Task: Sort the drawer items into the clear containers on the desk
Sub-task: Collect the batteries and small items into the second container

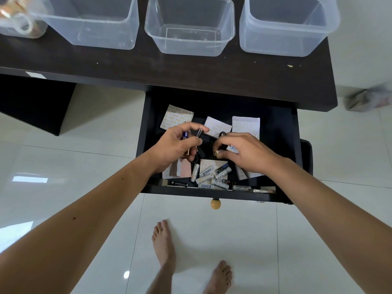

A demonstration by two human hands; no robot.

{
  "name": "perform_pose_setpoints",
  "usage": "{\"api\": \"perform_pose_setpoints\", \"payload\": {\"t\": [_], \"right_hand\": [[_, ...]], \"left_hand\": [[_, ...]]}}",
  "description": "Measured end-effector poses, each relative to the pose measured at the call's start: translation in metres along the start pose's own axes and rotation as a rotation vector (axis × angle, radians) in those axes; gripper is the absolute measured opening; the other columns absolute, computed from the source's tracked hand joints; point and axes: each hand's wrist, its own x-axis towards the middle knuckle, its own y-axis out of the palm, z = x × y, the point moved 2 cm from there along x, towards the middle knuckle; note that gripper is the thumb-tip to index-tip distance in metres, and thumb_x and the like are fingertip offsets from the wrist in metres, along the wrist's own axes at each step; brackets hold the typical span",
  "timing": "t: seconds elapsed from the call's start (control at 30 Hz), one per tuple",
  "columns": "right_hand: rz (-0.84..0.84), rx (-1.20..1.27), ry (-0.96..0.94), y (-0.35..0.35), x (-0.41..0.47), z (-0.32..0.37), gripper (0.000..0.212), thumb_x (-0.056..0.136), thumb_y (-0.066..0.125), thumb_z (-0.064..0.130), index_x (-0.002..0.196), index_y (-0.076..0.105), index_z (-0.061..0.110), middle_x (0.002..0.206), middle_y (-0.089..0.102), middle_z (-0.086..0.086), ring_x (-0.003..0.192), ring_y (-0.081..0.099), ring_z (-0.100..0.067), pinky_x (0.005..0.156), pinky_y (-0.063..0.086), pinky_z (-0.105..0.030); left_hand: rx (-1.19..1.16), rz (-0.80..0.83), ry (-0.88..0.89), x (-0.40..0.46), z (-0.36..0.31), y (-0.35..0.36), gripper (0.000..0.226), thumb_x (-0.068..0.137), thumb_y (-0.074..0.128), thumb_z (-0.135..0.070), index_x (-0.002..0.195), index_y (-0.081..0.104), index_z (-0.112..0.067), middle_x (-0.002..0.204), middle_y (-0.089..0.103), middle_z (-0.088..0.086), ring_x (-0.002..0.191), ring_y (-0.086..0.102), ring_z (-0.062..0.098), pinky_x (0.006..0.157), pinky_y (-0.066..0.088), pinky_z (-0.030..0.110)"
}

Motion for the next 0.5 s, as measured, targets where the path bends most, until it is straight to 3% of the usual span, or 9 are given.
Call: {"api": "perform_pose_setpoints", "payload": {"t": [0.07, 0.23, 0.33, 0.4, 0.5], "right_hand": [[-0.085, 0.146, 0.023, -0.001, -0.003, 0.001, 0.010, 0.098, 0.074, 0.033, 0.107, 0.071, 0.036, 0.109, 0.065, 0.013, 0.106, 0.061, -0.009, 0.094, 0.049, -0.032], [-0.160, 0.346, 0.084, -0.005, -0.014, 0.008, 0.011, 0.098, 0.074, 0.029, 0.106, 0.067, 0.029, 0.107, 0.068, 0.014, 0.101, 0.065, -0.008, 0.092, 0.052, -0.028], [-0.087, 0.467, 0.130, -0.009, -0.020, 0.010, 0.015, 0.102, 0.070, 0.027, 0.116, 0.063, 0.029, 0.101, 0.069, 0.010, 0.081, 0.068, -0.003, 0.074, 0.052, -0.022], [-0.015, 0.570, 0.145, -0.011, -0.023, 0.010, 0.023, 0.105, 0.065, 0.024, 0.127, 0.065, 0.031, 0.092, 0.066, 0.004, 0.062, 0.059, -0.003, 0.060, 0.048, -0.018], [0.071, 0.684, 0.227, -0.011, -0.027, 0.007, 0.015, 0.106, 0.063, 0.026, 0.117, 0.073, 0.029, 0.072, 0.056, 0.001, 0.059, 0.051, -0.013, 0.048, 0.041, -0.022]], "left_hand": [[-0.037, 0.000, -0.023, 0.000, -0.001, 0.001, 0.029, 0.101, 0.064, 0.000, 0.117, 0.074, -0.021, 0.071, 0.055, 0.008, 0.056, 0.054, 0.013, 0.050, 0.047, 0.020], [-0.039, 0.010, -0.071, 0.001, 0.003, 0.001, 0.024, 0.100, 0.066, 0.000, 0.111, 0.073, -0.021, 0.079, 0.051, 0.009, 0.059, 0.048, 0.010, 0.052, 0.042, 0.022], [0.000, 0.045, -0.080, 0.000, 0.003, 0.002, 0.030, 0.099, 0.065, 0.002, 0.123, 0.069, -0.017, 0.070, 0.057, 0.007, 0.055, 0.050, 0.009, 0.049, 0.039, 0.021], [0.017, 0.067, -0.084, -0.001, 0.004, 0.003, 0.025, 0.100, 0.065, 0.002, 0.121, 0.069, -0.011, 0.066, 0.060, 0.004, 0.053, 0.054, 0.008, 0.046, 0.039, 0.019], [0.072, 0.069, -0.053, -0.002, 0.007, 0.003, 0.011, 0.099, 0.070, -0.002, 0.109, 0.069, -0.005, 0.068, 0.061, 0.007, 0.054, 0.057, 0.008, 0.044, 0.037, 0.019]]}}
